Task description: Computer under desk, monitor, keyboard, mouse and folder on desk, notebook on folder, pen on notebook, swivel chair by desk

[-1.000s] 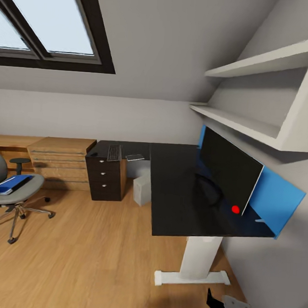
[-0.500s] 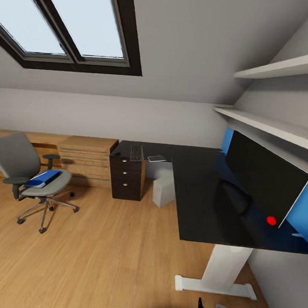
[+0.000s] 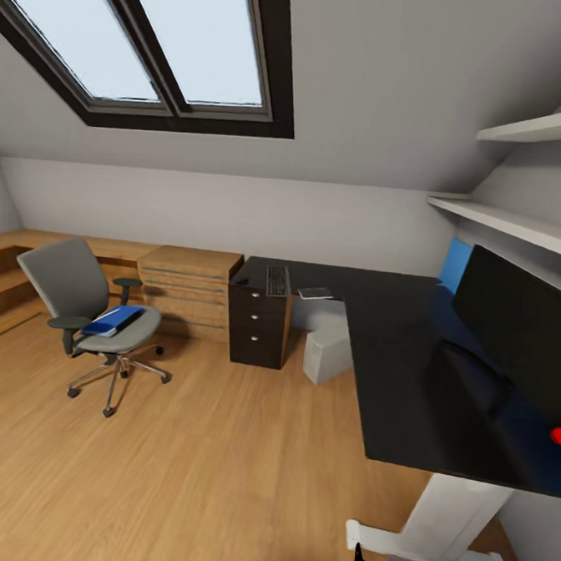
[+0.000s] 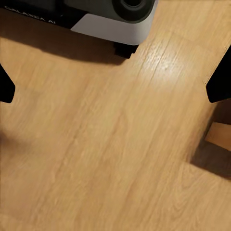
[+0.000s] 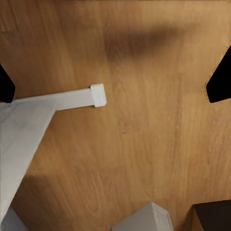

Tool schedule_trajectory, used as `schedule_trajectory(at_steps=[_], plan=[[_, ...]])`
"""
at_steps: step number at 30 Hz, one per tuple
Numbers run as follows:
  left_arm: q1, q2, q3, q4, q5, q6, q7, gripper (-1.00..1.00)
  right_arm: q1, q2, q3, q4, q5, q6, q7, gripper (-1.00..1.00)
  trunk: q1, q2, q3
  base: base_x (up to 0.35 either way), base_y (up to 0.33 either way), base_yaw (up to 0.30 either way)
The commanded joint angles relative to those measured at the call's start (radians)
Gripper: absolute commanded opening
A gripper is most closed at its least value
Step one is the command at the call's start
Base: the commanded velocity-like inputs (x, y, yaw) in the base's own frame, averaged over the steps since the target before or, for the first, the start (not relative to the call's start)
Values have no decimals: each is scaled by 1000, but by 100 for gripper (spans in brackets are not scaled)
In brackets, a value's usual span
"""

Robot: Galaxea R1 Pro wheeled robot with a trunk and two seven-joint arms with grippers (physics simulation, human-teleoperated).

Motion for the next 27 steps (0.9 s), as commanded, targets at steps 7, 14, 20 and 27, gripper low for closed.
schedule_trajectory(at_steps=[7,14,20,27], plan=[[-1,2,-8,-2,5,3,9,100,-1,0,79,17,16,-5,2,100,1,-1,-1,243,248,1],[-1,2,-8,-2,5,3,9,100,-1,0,86,17,17,-5,2,100,1,-1,-1,243,252,0],[-1,1,-8,14,5,3,9,100,-1,0,86,17,18,-6,2,100,1,-1,-1,244,252,0],[-1,0,-7,25,5,3,9,100,-1,0,86,17,19,-6,2,100,1,-1,1,267,166,-36]])
